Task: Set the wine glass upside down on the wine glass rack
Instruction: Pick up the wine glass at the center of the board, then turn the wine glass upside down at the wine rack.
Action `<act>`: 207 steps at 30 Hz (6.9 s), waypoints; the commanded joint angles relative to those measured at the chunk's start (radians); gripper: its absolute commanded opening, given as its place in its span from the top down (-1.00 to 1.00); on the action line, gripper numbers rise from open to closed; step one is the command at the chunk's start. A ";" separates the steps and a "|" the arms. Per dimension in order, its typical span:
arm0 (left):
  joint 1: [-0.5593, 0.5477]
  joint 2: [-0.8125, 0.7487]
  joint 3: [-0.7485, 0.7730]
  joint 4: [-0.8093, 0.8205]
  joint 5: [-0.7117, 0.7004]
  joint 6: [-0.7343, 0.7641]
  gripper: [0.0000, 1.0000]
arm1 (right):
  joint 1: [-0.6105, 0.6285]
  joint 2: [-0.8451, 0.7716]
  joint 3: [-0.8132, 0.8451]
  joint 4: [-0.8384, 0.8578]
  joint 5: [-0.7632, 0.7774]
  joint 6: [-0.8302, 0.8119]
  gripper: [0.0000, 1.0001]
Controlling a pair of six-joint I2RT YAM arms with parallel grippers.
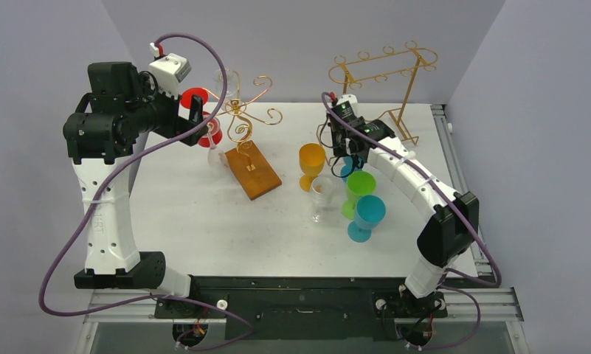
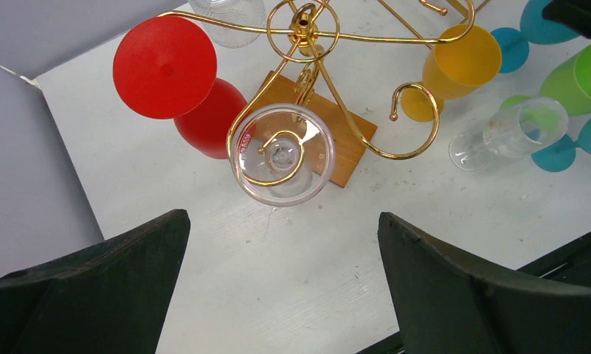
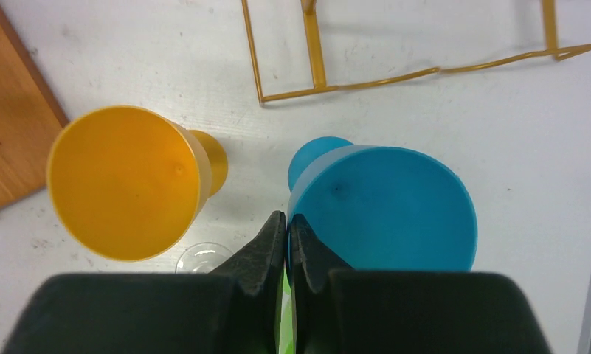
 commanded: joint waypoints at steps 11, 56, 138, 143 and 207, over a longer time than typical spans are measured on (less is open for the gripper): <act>-0.010 -0.031 0.012 0.060 0.090 -0.044 -0.92 | 0.171 -0.307 0.319 -0.114 0.064 0.023 1.00; -0.126 -0.092 -0.173 0.279 0.259 -0.239 0.49 | 0.553 -0.453 -0.023 0.782 -0.173 0.067 1.00; -0.161 -0.501 -0.632 0.861 0.308 0.388 -0.88 | 0.290 -0.294 -0.291 0.834 -0.658 -0.009 -0.38; -0.161 -0.460 -0.552 0.695 0.134 0.273 -0.95 | 0.291 -0.252 -0.324 0.903 -0.528 -0.054 -0.35; -0.093 -0.304 -0.555 0.424 -0.393 0.112 0.22 | 0.373 0.015 -0.635 1.763 -0.416 0.023 -0.10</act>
